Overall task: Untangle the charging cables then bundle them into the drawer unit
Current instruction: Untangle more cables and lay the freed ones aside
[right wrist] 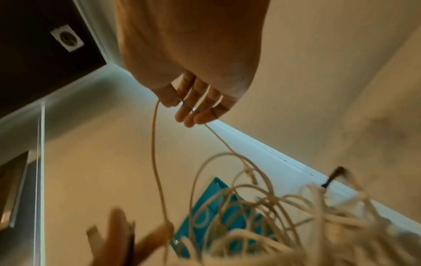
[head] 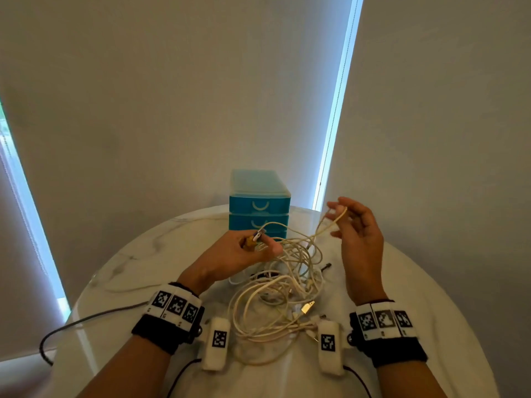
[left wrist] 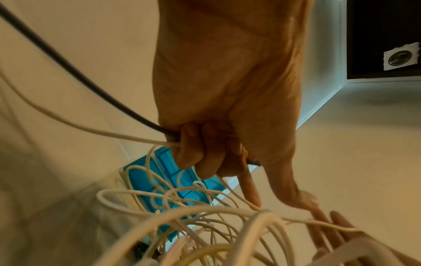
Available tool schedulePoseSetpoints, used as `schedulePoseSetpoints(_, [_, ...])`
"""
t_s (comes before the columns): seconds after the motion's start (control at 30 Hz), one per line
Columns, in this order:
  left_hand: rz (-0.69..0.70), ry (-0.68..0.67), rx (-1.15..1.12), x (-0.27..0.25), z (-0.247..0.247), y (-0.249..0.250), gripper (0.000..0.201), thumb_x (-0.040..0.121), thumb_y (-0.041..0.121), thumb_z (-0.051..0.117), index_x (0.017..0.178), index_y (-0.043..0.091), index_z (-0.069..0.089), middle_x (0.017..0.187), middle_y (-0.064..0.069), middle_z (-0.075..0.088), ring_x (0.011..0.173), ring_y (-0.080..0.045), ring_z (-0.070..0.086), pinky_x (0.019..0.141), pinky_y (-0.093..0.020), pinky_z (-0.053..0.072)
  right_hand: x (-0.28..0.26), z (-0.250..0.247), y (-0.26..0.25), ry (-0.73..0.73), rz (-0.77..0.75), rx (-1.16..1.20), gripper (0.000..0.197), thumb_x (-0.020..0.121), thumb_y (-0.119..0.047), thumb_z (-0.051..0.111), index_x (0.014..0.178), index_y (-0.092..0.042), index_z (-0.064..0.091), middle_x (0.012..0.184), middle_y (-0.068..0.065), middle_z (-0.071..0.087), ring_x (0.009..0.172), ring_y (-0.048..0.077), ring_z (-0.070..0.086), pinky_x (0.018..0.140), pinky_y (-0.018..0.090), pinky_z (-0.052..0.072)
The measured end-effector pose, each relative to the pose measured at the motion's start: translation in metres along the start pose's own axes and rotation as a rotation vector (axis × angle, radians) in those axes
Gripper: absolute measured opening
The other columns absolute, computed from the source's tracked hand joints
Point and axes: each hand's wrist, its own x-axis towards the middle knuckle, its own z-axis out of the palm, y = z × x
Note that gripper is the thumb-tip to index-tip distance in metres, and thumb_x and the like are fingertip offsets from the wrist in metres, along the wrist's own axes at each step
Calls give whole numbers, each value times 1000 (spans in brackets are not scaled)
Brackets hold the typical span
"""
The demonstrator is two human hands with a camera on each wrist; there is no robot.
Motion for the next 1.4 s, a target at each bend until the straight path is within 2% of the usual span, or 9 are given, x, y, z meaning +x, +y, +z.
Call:
schedulePoseSetpoints(0.07, [2, 28, 43, 0, -3, -5, 22, 87, 49, 86, 101, 32, 83, 89, 23, 79, 86, 10, 70, 79, -10, 50, 3, -3, -8, 1, -19, 123, 23, 107, -11, 61, 129, -15, 68, 126, 0, 79, 124, 22, 71, 91, 37, 55])
schedulePoseSetpoints(0.17, [-19, 114, 159, 4, -11, -20, 24, 80, 53, 91, 95, 35, 84, 94, 18, 81, 91, 2, 73, 91, -30, 58, 0, -1, -10, -79, 134, 314, 28, 108, -5, 51, 127, -15, 69, 126, 8, 78, 126, 27, 71, 99, 39, 55])
schedulePoseSetpoints(0.4, [-88, 417, 123, 8, -18, -24, 18, 94, 45, 81, 91, 28, 77, 90, 11, 79, 83, -4, 69, 74, -26, 48, -3, 4, -16, -78, 440, 692, 21, 106, -12, 52, 114, -5, 70, 96, 11, 74, 93, 25, 77, 83, 34, 65])
schedulePoseSetpoints(0.53, [-140, 564, 59, 4, -21, -23, 32, 101, 50, 70, 87, 21, 72, 77, 6, 71, 74, -10, 61, 68, -33, 45, 5, -3, -11, -55, 407, 663, 10, 107, -11, 59, 112, -11, 67, 93, 6, 68, 80, 14, 68, 69, 23, 60])
schedulePoseSetpoints(0.67, [-143, 434, -257, 6, -21, -20, 16, 105, 29, 67, 103, 20, 80, 58, 14, 54, 56, -10, 43, 52, -27, 33, 2, 0, -13, -151, 399, 544, 16, 107, -10, 54, 121, -14, 61, 96, 6, 72, 59, 13, 56, 47, 19, 42])
schedulePoseSetpoints(0.8, [-168, 159, -552, 5, -19, -14, 38, 105, 24, 46, 122, 12, 78, 68, 1, 44, 54, -13, 19, 46, -25, 14, -10, 15, -8, -330, 448, 402, 22, 101, -16, 62, 121, -11, 58, 111, 14, 74, 56, 16, 54, 39, 20, 34])
schedulePoseSetpoints(1.0, [-228, 115, -474, -2, -16, 0, 67, 98, 78, 51, 105, 20, 83, 77, -3, 62, 54, -13, 24, 56, -34, 11, -32, 37, -6, -735, 432, 71, 24, 103, -12, 66, 124, -3, 59, 120, 16, 79, 59, 20, 64, 45, 24, 40])
schedulePoseSetpoints(1.23, [-105, 140, -311, -3, -16, -11, 33, 96, 53, 75, 81, 24, 75, 63, 8, 55, 52, -6, 36, 51, -25, 27, -39, 42, -7, -854, 448, -80, 27, 102, -6, 70, 124, 4, 59, 114, 17, 81, 66, 26, 69, 47, 20, 48])
schedulePoseSetpoints(1.4, [-66, 154, -304, -3, -12, -7, 21, 95, 42, 80, 94, 21, 82, 61, 13, 57, 52, -2, 40, 52, -23, 30, -40, 40, -9, -846, 476, -93, 26, 106, -16, 66, 123, 4, 63, 111, 15, 82, 80, 30, 76, 57, 25, 58])
